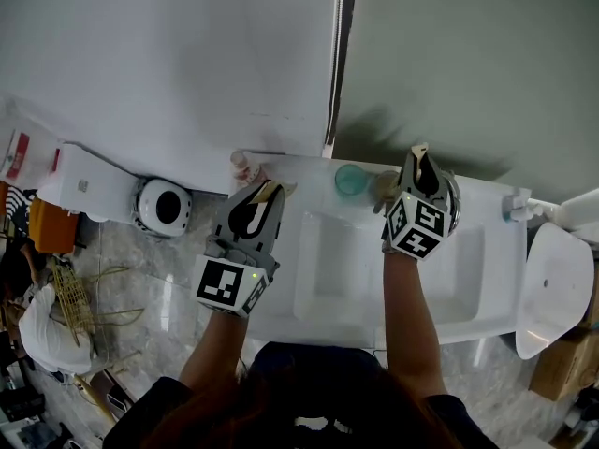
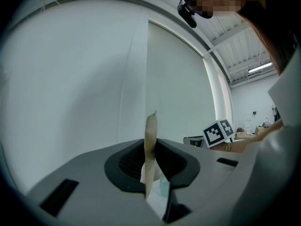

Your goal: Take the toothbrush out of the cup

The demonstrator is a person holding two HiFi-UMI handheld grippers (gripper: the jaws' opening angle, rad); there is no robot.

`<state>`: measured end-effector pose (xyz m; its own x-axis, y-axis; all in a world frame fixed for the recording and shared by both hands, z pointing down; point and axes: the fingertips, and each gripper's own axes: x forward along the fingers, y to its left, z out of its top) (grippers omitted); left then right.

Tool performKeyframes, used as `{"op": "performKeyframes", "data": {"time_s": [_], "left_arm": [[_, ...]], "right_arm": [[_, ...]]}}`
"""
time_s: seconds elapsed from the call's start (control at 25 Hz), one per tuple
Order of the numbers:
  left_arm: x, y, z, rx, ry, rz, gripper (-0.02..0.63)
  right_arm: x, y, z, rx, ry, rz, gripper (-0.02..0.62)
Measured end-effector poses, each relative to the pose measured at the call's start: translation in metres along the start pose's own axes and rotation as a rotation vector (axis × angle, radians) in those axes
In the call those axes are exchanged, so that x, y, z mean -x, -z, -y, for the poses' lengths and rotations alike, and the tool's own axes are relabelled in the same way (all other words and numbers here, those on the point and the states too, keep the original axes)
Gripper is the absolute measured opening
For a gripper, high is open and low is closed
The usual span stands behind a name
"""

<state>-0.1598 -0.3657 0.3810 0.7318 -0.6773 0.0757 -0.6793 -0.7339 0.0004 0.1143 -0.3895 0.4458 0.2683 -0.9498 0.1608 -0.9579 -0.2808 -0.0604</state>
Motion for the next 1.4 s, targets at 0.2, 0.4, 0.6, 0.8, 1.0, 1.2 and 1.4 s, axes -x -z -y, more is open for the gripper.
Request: {"op": "performKeyframes", "data": {"time_s": [0.2,0.4,0.6,0.8,1.0,1.2,1.4], "left_arm": [[0.011,-0.020,0.011,-0.019,0.006,0.033,0.075],[0.023,-0.041,0.023,-0.041,0.015,0.074,0.075],[0.039,-0.062,0.036,-0.063,0.033,0.105,0.075],[0.061,-0.079,0.050,-0.064,0.056,0.118,0.074],[0.075,-0.083,0.056,-0.065,0.047,0.107,0.074],[0.083,-0.083,0.058,-0.072,0.028,0.107,0.074],[0.092,-0.086,0.059,-0.075,0.016,0.113,0.074]], "right_arm": [[0.036,-0.044,-0.005,0.020,-0.045,0.078,0.092],[0.079,-0.078,-0.017,0.002,-0.118,0.155,0.091],[0.128,-0.107,-0.035,0.005,-0.207,0.245,0.089],[0.172,-0.123,-0.044,0.040,-0.249,0.289,0.087],[0.198,-0.121,-0.048,0.058,-0.284,0.307,0.087],[0.210,-0.113,-0.047,0.068,-0.306,0.299,0.084],[0.218,-0.114,-0.047,0.077,-0.306,0.306,0.084]]}}
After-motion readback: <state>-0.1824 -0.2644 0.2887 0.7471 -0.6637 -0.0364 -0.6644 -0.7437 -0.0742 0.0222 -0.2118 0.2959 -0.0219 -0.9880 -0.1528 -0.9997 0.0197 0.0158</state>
